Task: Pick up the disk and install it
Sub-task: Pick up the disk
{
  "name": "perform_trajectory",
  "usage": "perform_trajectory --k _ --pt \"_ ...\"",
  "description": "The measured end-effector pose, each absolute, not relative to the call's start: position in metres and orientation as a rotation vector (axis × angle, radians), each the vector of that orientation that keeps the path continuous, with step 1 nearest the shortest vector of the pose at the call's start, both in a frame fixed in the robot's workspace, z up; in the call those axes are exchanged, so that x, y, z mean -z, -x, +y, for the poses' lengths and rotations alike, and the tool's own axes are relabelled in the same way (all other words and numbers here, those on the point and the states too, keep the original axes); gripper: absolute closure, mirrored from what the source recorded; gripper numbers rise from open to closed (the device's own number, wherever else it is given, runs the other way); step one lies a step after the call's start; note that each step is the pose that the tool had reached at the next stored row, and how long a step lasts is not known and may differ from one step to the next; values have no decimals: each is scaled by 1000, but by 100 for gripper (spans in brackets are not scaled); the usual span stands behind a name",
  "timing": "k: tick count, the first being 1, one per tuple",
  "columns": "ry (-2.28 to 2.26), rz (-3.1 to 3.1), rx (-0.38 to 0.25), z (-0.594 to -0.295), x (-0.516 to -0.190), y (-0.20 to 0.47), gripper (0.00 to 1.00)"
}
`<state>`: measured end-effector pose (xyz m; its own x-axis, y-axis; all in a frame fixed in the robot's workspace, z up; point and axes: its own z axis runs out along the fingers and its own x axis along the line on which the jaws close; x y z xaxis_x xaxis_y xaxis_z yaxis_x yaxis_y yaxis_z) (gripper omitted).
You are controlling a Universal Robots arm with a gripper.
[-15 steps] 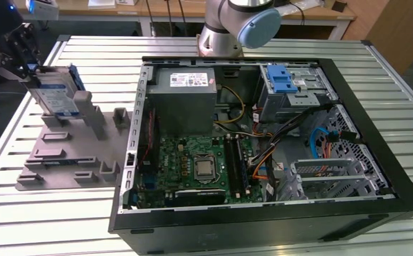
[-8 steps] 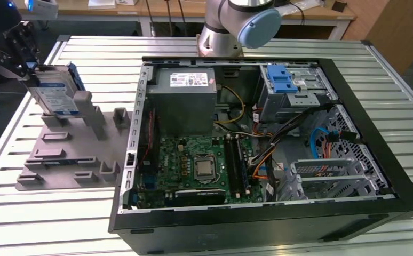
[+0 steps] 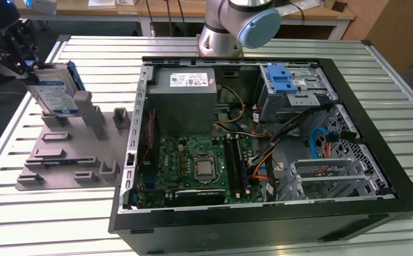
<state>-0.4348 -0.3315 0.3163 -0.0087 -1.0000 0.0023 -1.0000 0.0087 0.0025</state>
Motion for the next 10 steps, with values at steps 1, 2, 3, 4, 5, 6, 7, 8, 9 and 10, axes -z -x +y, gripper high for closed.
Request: perform_trajectory --k 1,2,3,4,5,6,7,8,9,10 --pt "-2210 -2229 0 -331 -316 435 64" --pt "-2210 -2229 0 -331 -316 435 64" --pt "-2209 -2229 0 -332 -317 435 64" --pt "-2209 -2229 0 -332 -317 435 64" --pt "-2209 -2229 0 -332 -317 435 64" --pt "-2209 -2229 0 -332 -317 435 64" --pt "-2209 -2229 0 -332 -317 435 64" --pt "-2209 -2228 0 -332 -317 435 64" --pt "-2209 -2228 1 -332 -318 435 64" --pt "-2209 -2228 1 -332 -319 435 64"
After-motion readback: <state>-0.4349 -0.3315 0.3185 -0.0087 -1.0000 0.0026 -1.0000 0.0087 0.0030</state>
